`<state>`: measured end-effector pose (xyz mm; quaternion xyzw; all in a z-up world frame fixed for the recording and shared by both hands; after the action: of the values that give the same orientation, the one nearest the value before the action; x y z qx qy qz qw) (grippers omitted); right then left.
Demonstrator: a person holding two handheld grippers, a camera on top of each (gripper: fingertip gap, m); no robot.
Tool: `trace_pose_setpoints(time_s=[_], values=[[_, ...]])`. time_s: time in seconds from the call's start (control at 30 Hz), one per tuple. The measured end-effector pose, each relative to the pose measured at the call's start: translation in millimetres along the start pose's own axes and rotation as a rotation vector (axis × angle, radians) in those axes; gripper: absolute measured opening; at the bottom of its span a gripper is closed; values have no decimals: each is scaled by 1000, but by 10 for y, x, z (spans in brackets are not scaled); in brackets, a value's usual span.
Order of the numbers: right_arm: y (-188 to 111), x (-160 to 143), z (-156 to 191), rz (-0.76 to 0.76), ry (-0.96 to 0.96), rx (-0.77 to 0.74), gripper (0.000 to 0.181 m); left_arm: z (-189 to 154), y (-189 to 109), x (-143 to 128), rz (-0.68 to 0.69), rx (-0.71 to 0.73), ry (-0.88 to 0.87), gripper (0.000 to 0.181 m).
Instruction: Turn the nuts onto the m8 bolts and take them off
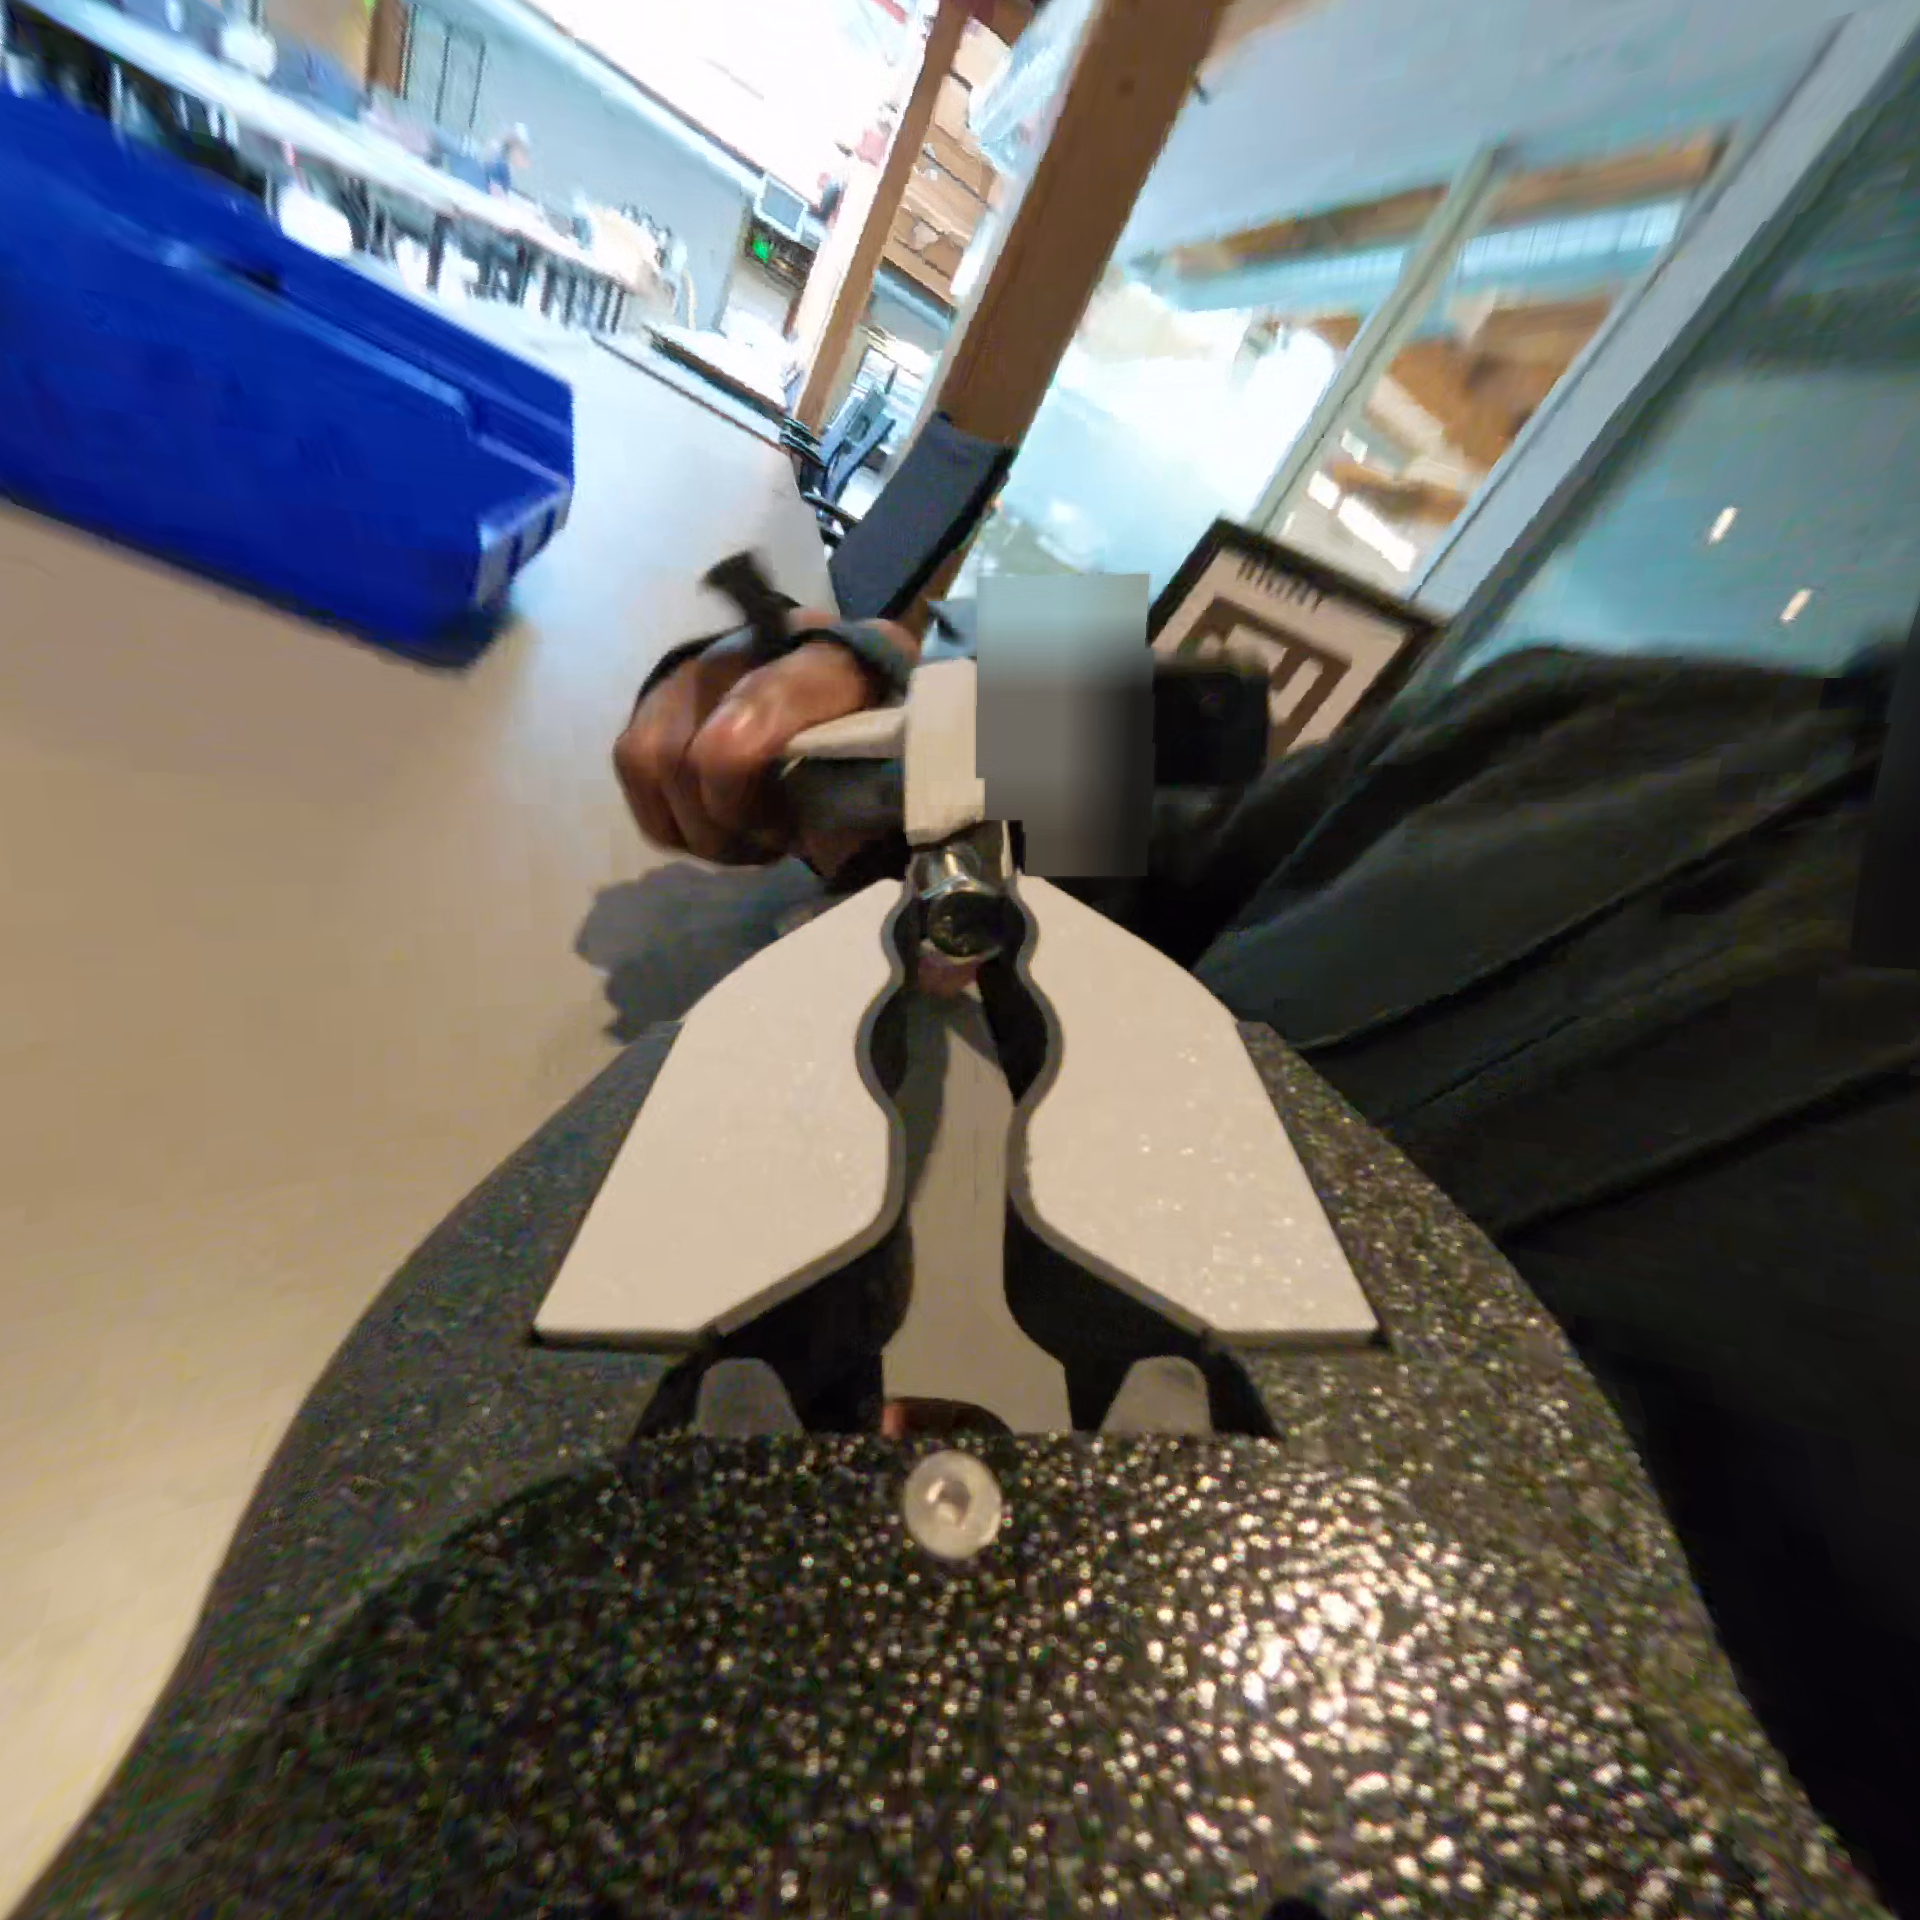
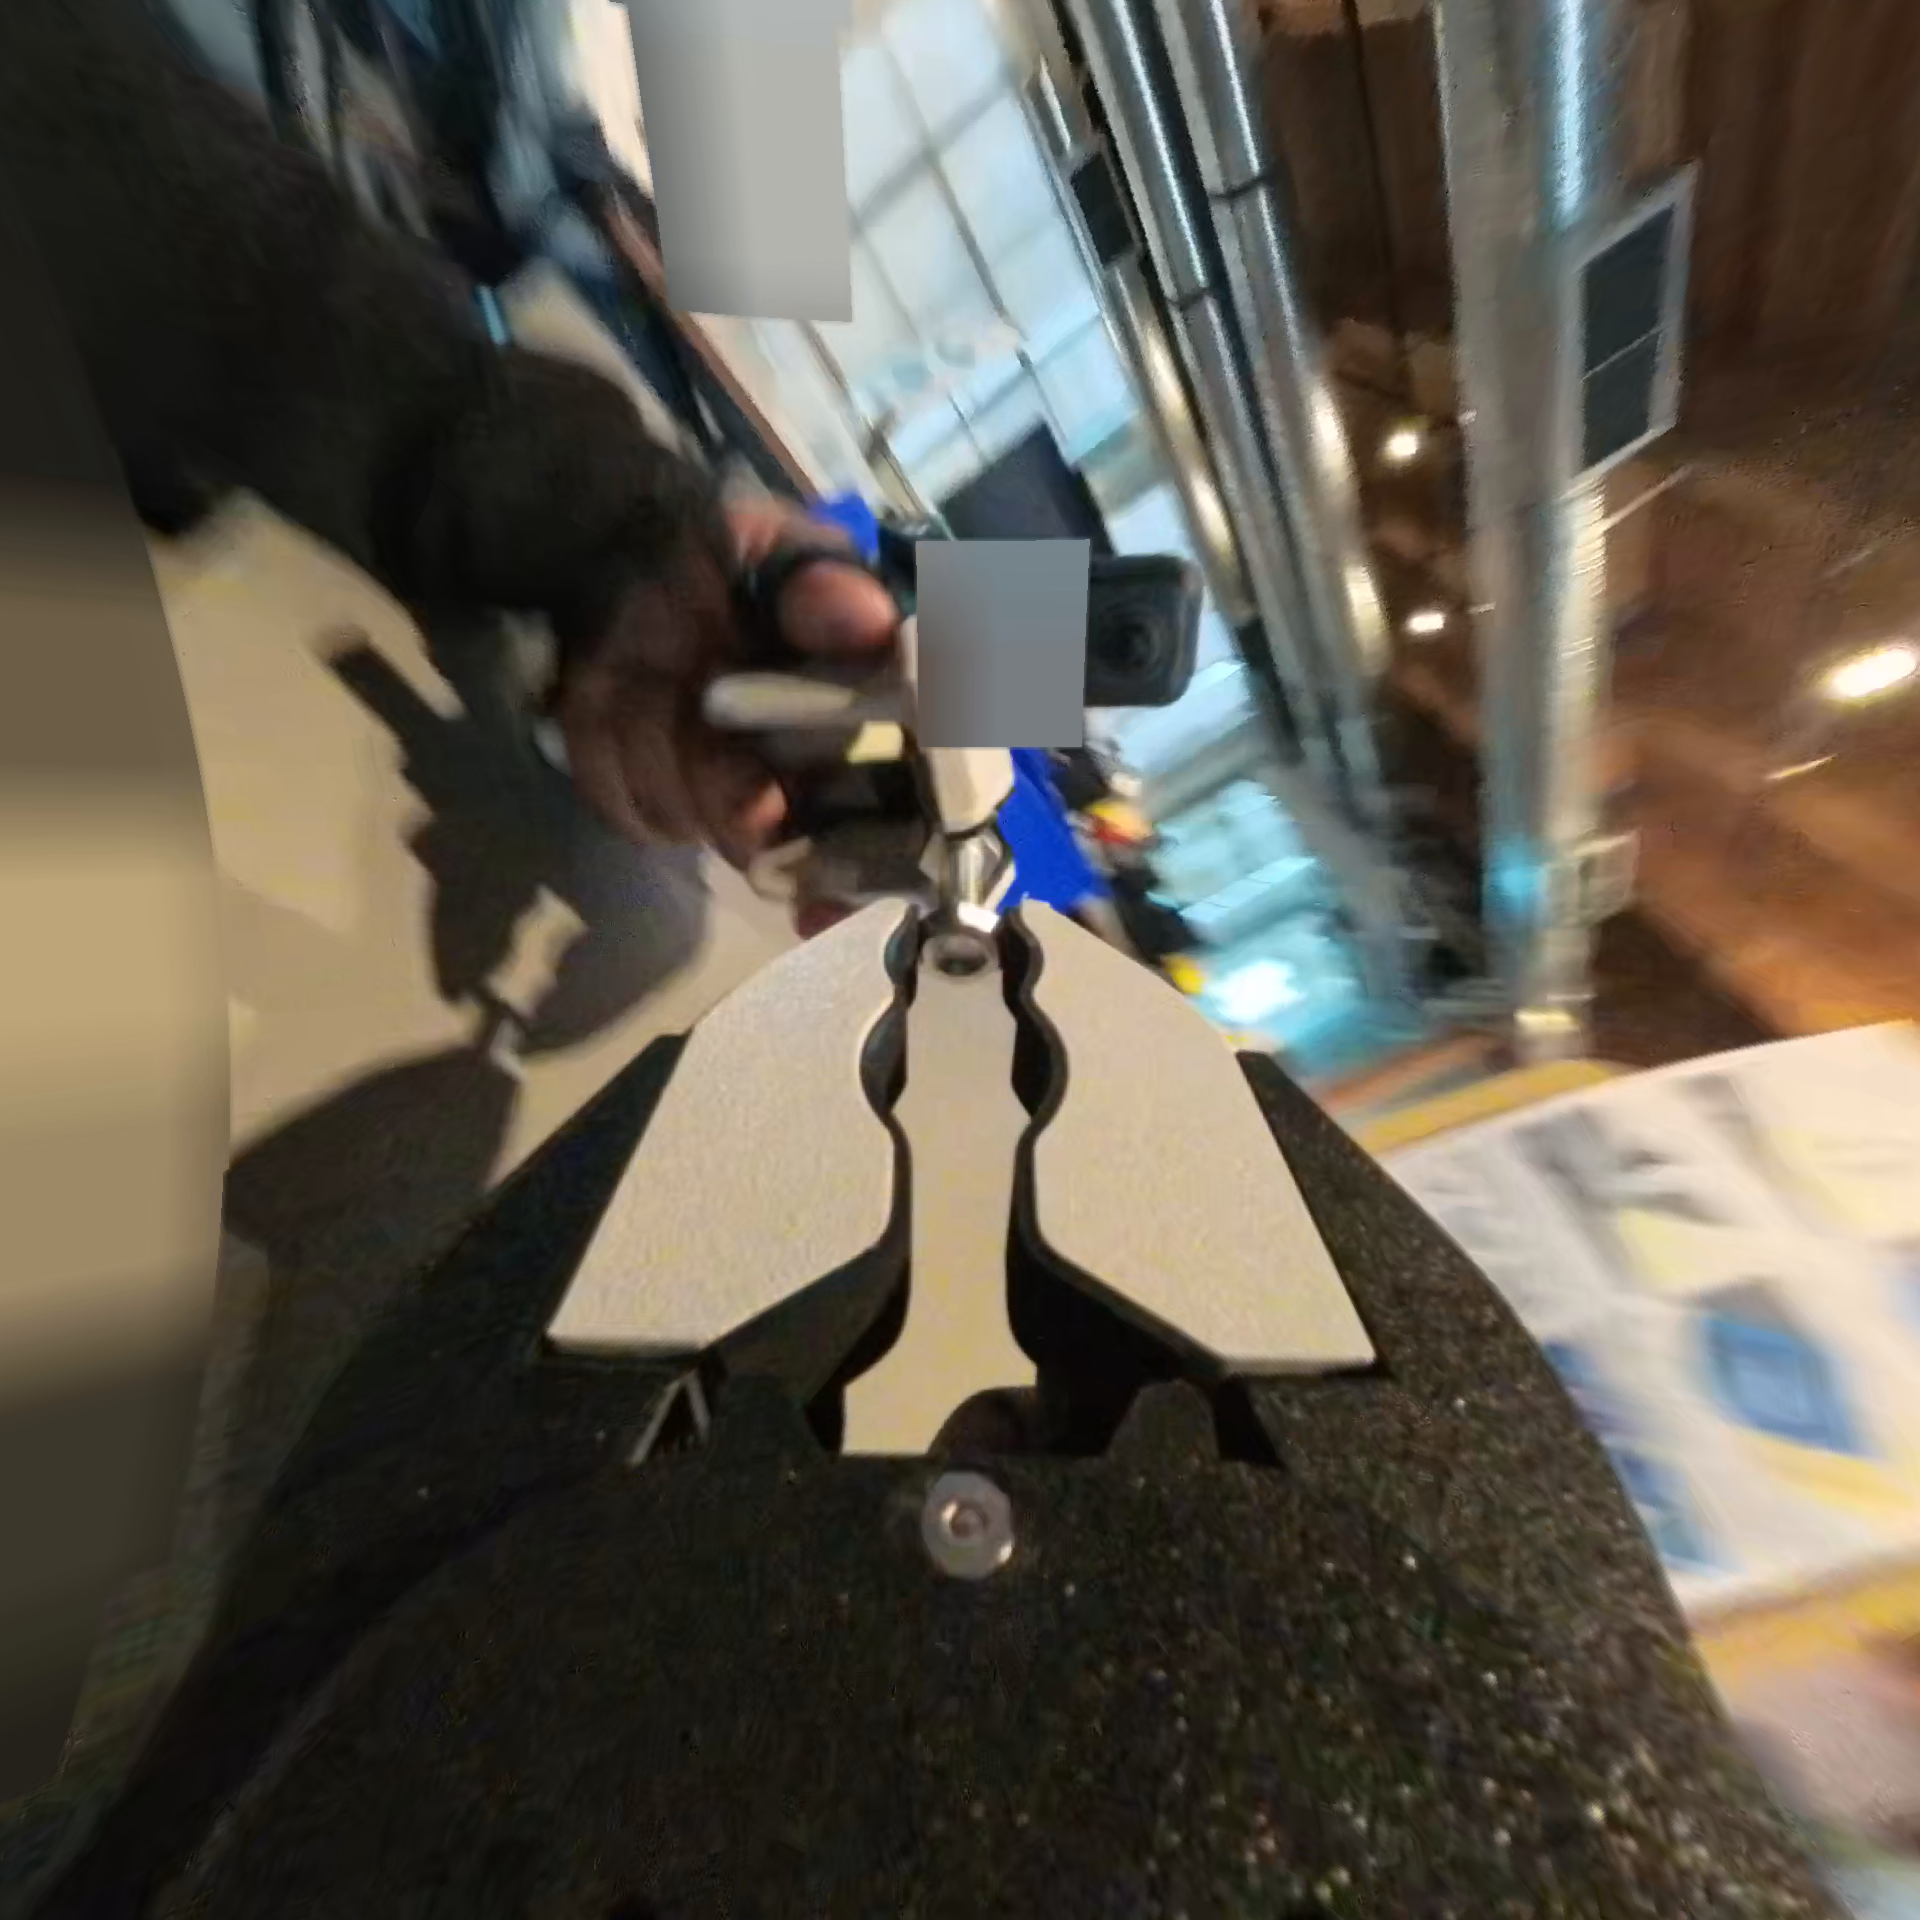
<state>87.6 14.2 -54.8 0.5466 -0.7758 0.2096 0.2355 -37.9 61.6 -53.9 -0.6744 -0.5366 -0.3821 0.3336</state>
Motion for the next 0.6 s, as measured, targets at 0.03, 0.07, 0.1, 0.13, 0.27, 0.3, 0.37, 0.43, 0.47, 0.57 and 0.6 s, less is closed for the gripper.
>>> trace_pose_setpoints(time_s=[0.03,0.07,0.1,0.13,0.27,0.3,0.37,0.43,0.47,0.57,0.6], values=[[28,-31,18,82,-132,-45,15,51,-13,4,-7,9,-51,13],[48,-53,22,141,-215,-78,17,55,-25,17,-20,20,-39,13],[58,-59,12,159,-228,-97,25,22,-32,34,-33,11,-6,14],[55,-49,-8,142,-185,-103,36,-7,-34,53,-53,3,23,14],[-29,19,-125,-32,156,-63,45,-20,-77,115,-116,61,131,14],[-41,20,-161,-69,262,-43,44,-41,-90,129,-131,67,167,14],[-52,6,-225,-137,481,16,44,-86,-94,142,-147,86,252,14],[-62,5,-255,-210,649,85,42,-143,-82,142,-156,91,337,14],[-68,10,-264,-238,699,104,41,-173,-75,139,-161,89,373,14],[-73,28,-266,-285,768,142,36,-220,-59,136,-168,95,439,14],[-73,37,-264,-295,779,152,34,-224,-55,134,-166,99,452,14]])
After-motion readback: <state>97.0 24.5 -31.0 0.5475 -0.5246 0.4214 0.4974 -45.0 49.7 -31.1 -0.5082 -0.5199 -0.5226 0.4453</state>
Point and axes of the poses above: each gripper's, where its closed fingertips meet, y out along the fingers, x out of its top, z = x × y across the jaws, the point moved 7 cm from there along -y, back along the fingers, and after that the axes turned 9 degrees about x, right-handed, at the moved point
